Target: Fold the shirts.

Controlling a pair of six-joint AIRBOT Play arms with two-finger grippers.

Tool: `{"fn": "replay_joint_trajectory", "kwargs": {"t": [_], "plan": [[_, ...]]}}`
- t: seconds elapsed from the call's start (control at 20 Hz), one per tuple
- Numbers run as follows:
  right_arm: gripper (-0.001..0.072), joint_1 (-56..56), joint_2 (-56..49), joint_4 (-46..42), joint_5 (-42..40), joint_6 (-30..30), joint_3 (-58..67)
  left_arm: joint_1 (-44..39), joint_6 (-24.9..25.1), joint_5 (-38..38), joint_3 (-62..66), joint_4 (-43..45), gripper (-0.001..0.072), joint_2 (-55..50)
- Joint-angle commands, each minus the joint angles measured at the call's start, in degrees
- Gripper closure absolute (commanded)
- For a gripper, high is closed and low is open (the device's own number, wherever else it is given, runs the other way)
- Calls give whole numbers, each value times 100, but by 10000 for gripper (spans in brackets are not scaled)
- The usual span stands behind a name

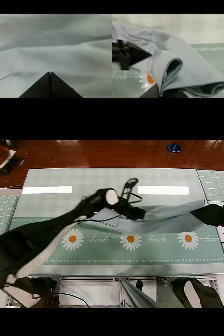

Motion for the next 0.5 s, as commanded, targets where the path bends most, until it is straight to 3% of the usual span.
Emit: {"fn": "replay_joint_trajectory", "kwargs": {"t": [0.0, 0.1, 0.2, 0.45], "plan": [[683, 81, 210, 90, 92, 111, -26, -752, -310, -313, 1259, -363, 686, -1126], [684, 245, 210, 63, 72, 133, -26, -1029, -208, -389, 1515, -966, 686, -1355], [683, 341, 142, 46, 63, 153, -24, -1049, 42, -557, 1611, -966, 686, -1327], [683, 450, -238, 310, 74, 125, 33, 337, -199, -1860, 1698, -153, 686, -656]]}}
